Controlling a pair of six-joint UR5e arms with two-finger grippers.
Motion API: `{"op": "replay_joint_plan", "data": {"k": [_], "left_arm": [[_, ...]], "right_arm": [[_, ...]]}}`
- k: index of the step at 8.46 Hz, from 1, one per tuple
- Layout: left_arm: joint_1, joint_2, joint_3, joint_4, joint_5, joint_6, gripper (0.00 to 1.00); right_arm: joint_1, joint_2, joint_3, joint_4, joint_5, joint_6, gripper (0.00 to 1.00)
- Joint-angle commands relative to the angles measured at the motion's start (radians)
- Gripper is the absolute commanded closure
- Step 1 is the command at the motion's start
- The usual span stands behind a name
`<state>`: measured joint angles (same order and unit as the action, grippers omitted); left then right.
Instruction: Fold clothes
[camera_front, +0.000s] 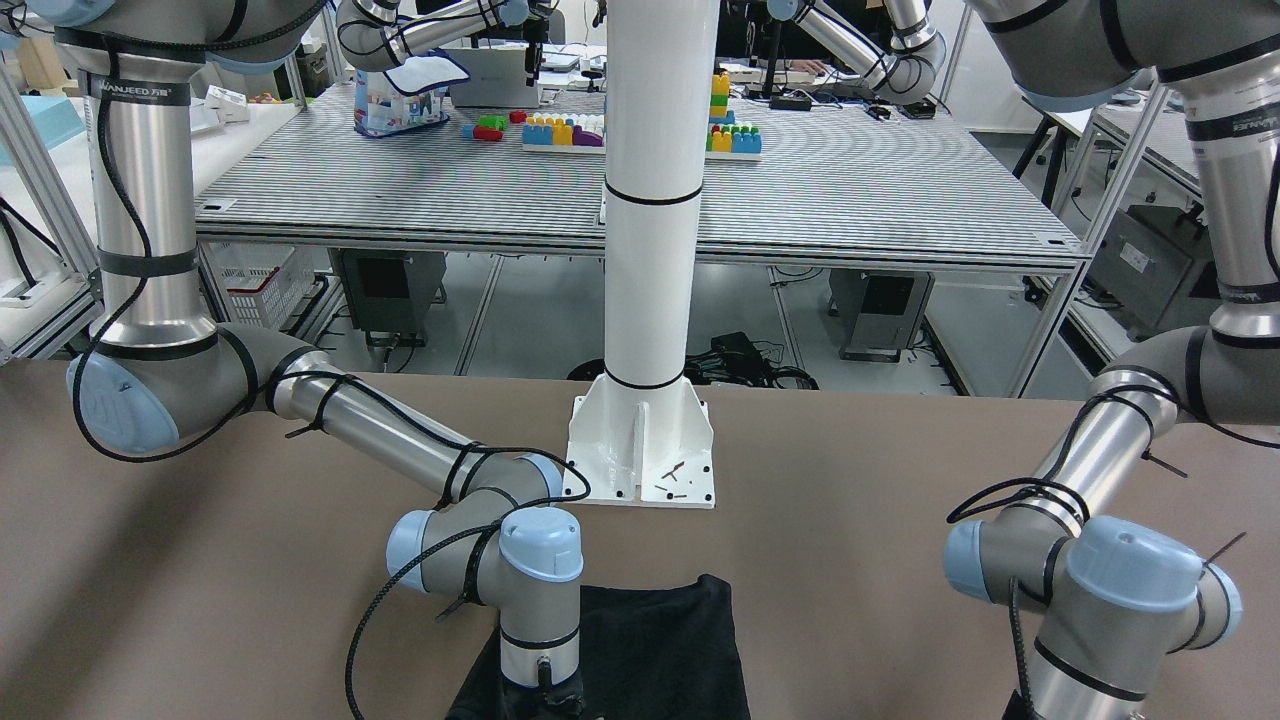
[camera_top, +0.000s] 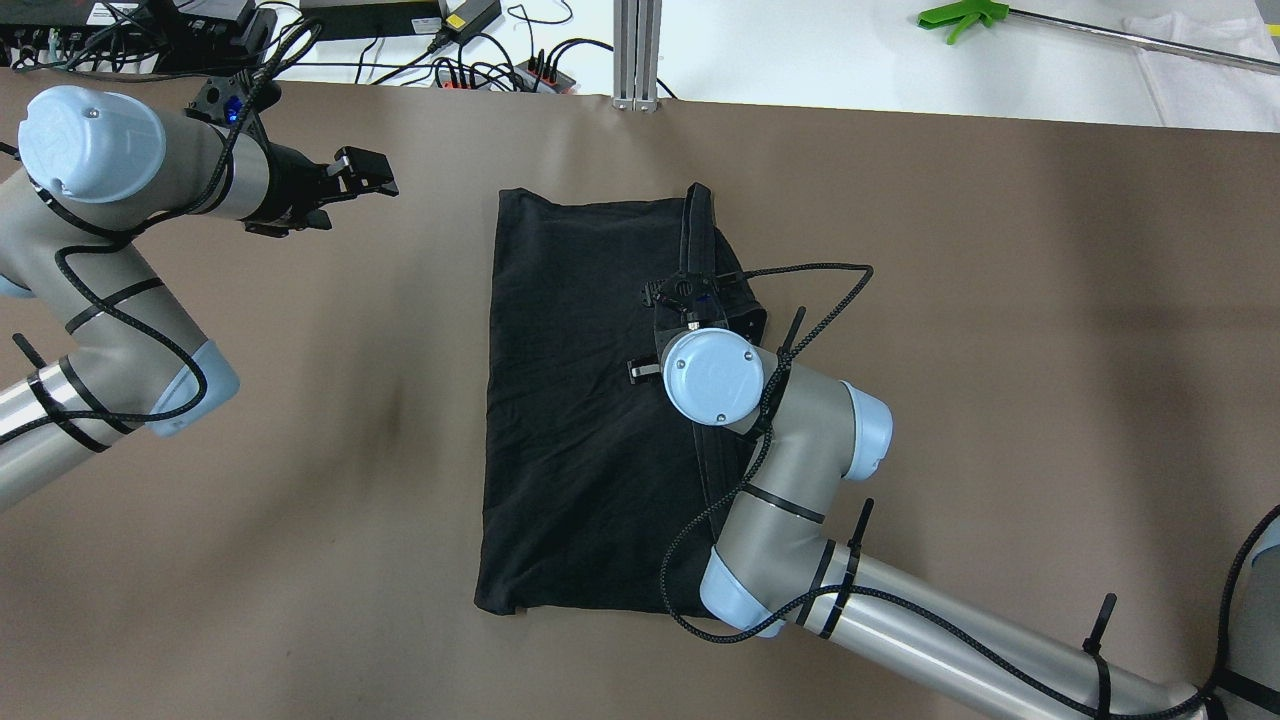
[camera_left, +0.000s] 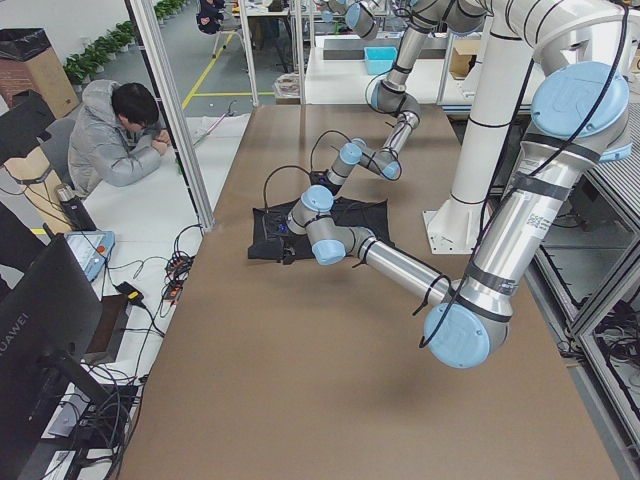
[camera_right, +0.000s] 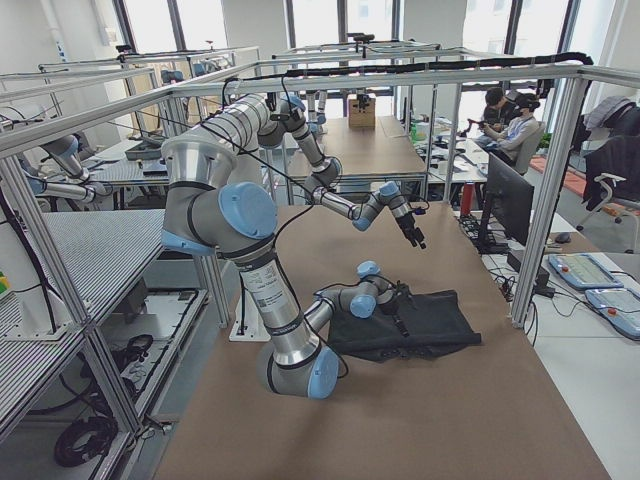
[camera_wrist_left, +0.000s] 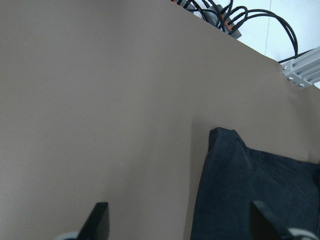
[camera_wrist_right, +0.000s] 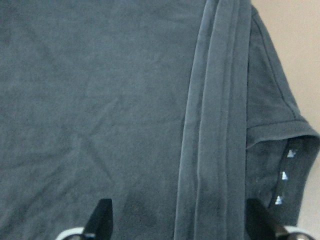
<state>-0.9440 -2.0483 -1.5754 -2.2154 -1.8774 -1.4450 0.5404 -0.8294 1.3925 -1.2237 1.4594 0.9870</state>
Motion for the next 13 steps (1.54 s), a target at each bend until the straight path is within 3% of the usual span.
{"op": "replay_joint_plan", "data": {"k": [1,13], "left_arm": [[0.001,-0.001,0.0,0.0,0.003,0.0,0.0],[0.007,-0.006,0.0,0.0,0.004,0.0,0.0]], "right_arm": [[0.024,0.015,-0.058,0.007,-0.011,-0.028,0.06],[0.052,0.009,-0.092,0.029,-0.014,-0.043,0.06]]}}
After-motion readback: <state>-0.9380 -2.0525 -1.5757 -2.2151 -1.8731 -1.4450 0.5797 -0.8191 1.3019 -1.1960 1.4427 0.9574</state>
